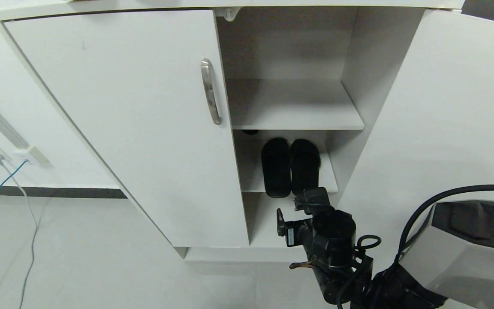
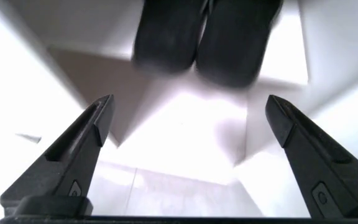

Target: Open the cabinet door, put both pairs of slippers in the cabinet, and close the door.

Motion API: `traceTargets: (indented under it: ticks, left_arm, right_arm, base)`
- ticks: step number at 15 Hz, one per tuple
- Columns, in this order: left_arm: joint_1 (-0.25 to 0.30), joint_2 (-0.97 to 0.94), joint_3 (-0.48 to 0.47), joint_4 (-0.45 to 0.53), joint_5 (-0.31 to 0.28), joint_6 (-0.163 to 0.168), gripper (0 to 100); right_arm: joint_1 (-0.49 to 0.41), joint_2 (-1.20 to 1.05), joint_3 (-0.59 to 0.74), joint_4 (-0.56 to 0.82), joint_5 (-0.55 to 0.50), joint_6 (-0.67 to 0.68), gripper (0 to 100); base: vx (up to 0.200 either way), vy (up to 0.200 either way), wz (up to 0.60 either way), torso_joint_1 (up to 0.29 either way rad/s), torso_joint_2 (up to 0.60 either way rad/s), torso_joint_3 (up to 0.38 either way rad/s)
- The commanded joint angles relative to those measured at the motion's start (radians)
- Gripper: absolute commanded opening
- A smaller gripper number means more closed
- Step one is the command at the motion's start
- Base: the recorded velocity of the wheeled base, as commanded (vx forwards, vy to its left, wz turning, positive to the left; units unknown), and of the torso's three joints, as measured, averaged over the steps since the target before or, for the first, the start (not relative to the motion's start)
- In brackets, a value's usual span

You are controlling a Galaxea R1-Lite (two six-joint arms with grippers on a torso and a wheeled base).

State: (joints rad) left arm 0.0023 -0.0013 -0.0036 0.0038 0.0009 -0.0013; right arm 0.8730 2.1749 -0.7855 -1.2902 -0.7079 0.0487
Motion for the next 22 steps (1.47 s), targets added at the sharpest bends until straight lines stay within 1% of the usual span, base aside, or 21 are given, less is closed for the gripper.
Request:
traceTargets:
  ticks: [1,17,22]
  left_arm:
    - [0.001,0.001,0.001,-0.001,0.001,0.001,0]
    - [0.001,0.001,0.001,0.001,-0.002,0.001,0]
    - [0.001,0.001,0.001,0.001,-0.004,0.001,0]
  right_arm:
    - [0.0,0.003,0.008,-0.001,-0.001,0.0,100]
    - [0.0,0.002,0.015,-0.018,-0.001,-0.02,100]
    - [0.0,0.0,0.017,-0.018,-0.002,-0.023,100]
  base:
    - [0.0,0.0,0.0,0.0,0.0,0.0]
    - [0.0,0.0,0.0,0.0,0.0,0.0]
    - [0.0,0.0,0.0,0.003,0.0,0.141]
